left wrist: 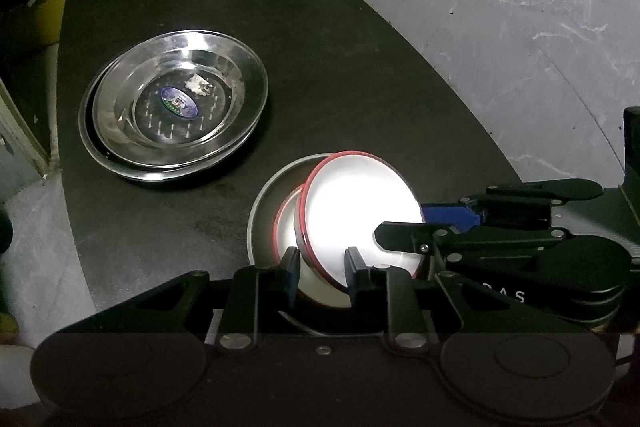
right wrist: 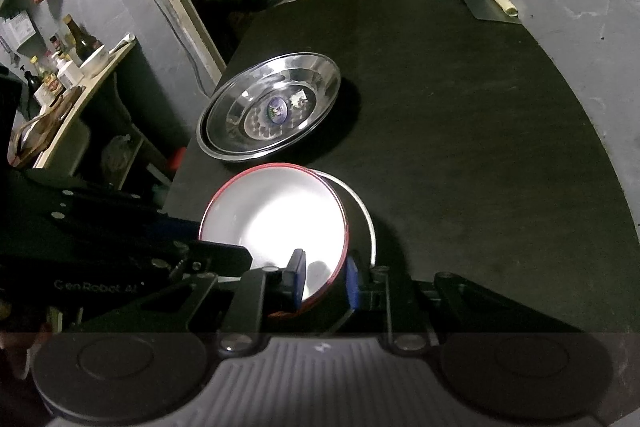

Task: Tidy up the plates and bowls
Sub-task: 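Lower the second white bowl into the first white bowl with the left gripper, then open the left gripper and withdraw it from the bowl stack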

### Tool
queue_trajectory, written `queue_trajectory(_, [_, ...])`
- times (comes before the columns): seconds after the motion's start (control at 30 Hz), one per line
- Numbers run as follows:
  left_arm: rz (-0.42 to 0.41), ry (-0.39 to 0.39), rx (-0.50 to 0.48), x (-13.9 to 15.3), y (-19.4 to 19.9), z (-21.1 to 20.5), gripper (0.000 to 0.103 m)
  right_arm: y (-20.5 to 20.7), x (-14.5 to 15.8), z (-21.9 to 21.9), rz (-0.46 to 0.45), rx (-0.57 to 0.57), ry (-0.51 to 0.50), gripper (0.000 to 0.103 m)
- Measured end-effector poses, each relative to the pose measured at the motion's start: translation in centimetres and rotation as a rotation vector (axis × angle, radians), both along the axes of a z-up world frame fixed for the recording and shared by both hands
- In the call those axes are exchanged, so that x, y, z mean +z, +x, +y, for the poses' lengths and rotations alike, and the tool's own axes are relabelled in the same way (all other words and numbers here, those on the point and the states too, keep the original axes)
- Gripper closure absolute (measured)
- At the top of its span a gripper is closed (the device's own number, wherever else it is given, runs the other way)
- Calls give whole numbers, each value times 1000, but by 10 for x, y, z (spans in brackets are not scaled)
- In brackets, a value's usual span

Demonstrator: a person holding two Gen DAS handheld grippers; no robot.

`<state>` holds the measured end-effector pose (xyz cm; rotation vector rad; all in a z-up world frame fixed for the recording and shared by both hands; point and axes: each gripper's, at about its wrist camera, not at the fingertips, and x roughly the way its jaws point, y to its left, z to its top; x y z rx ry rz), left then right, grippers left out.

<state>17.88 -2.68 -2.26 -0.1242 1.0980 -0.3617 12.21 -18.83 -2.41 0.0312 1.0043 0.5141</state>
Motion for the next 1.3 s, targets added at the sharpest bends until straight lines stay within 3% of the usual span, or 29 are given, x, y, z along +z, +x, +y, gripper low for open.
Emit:
queue_trajectory(0.87, [5, 10, 23, 2, -1, 4, 68, 1, -1, 1, 2, 10, -7, 76])
queue_trajectory(0.97, [6, 3, 28, 0, 0, 4, 60, 1, 1, -1, -7, 3, -8, 73])
queue_trajectory(1.1, [-18, -15, 35, 4, -1, 6, 49, -3, 8, -3, -47, -1, -6, 64])
queue_trajectory(1.2, [-35, -11, 47, 9, 0, 8, 41, -6, 14, -7, -83, -30, -36, 46])
queue_trajectory(1.3, [-48, -18, 59, 12, -1, 11, 34, -7, 19, -14, -100, -56, -31, 35])
